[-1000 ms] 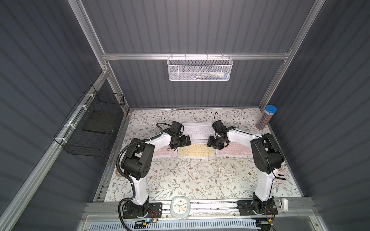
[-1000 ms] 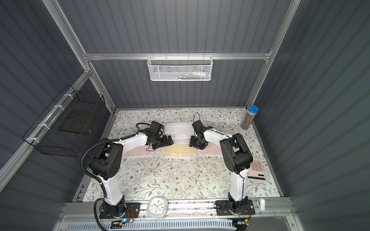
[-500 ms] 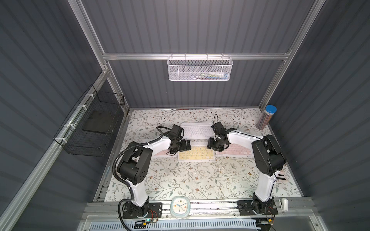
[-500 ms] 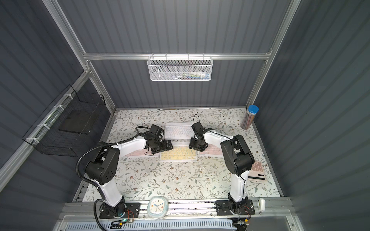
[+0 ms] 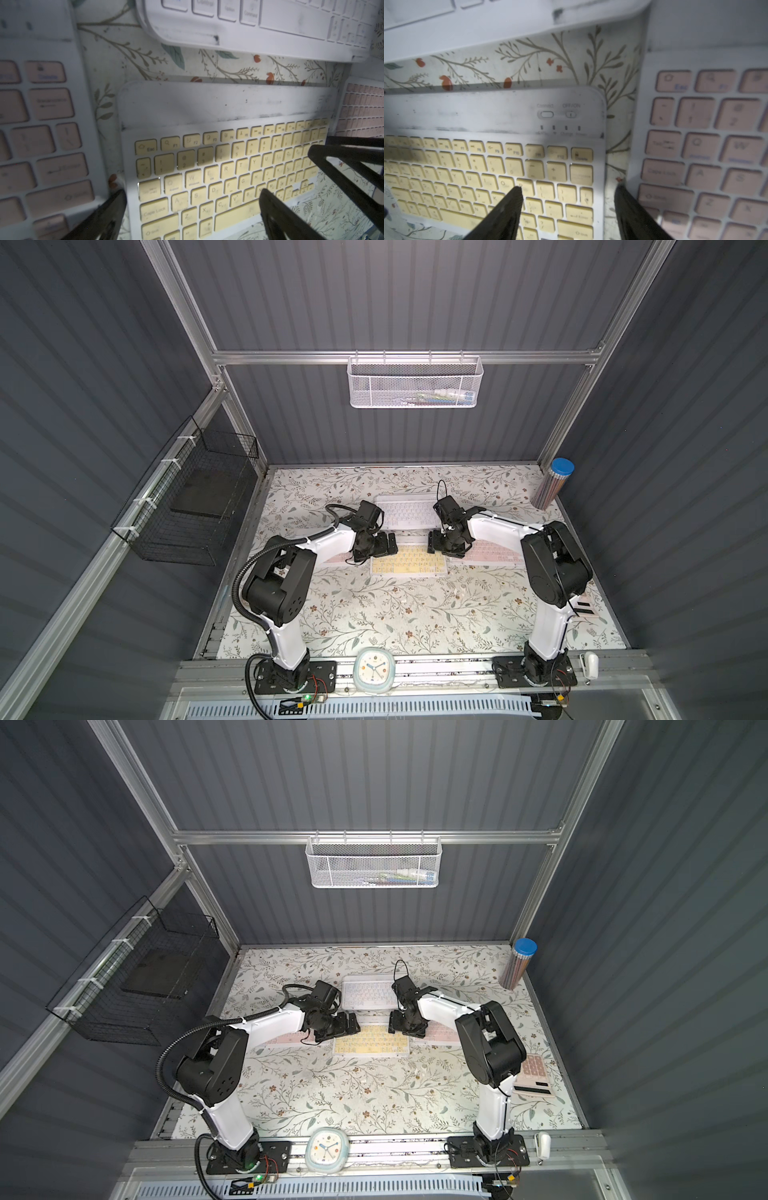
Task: Stack the numeric keypads
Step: Pick up the numeric keypad from the center of the board.
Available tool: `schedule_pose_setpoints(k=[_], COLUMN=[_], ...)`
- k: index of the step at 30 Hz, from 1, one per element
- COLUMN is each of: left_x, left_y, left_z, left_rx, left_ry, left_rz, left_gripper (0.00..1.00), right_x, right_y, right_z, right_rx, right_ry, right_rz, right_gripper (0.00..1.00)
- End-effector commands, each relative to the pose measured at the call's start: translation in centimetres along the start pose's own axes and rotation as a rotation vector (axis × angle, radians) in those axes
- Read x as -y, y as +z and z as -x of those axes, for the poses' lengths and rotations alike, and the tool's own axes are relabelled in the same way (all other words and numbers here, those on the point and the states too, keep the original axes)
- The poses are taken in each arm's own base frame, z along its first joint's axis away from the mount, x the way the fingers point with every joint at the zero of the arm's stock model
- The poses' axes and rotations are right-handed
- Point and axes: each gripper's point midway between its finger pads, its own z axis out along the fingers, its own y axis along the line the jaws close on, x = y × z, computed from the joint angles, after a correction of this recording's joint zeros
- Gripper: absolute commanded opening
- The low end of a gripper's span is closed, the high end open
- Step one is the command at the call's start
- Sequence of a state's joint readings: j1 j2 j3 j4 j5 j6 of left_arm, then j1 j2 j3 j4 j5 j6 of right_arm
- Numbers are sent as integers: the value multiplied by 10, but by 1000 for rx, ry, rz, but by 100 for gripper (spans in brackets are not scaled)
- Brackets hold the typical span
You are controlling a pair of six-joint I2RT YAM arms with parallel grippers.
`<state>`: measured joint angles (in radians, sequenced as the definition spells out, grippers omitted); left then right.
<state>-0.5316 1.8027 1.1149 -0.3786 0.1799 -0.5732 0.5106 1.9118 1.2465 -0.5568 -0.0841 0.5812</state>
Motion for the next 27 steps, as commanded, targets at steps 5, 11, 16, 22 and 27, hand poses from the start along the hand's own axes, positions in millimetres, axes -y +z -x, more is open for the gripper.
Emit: schedule_pose_setpoints(k=[5, 11, 16, 22, 27], left_x=[-12, -15, -17, -15, -15], left_y=[2, -2, -4, 0, 4], left_z=[-23, -27, -28, -29, -31], left_rx=[-80, -82, -78, -76, -81], left_ry=[-34, -35, -38, -38, -24], left_rz=[56, 71, 88, 92, 108], left_gripper=[100, 100, 100, 100, 100], right_x=[26, 26, 28, 15, 4], right_y=[3, 5, 3, 3, 4], right_z=[-15, -21, -25, -29, -28], right_rx=[-46, -65, -69, -51, -48], right_ry=[-17, -10, 8, 17, 9], right_rz=[-123, -118, -137, -121, -114], right_gripper=[73, 73, 72, 72, 72])
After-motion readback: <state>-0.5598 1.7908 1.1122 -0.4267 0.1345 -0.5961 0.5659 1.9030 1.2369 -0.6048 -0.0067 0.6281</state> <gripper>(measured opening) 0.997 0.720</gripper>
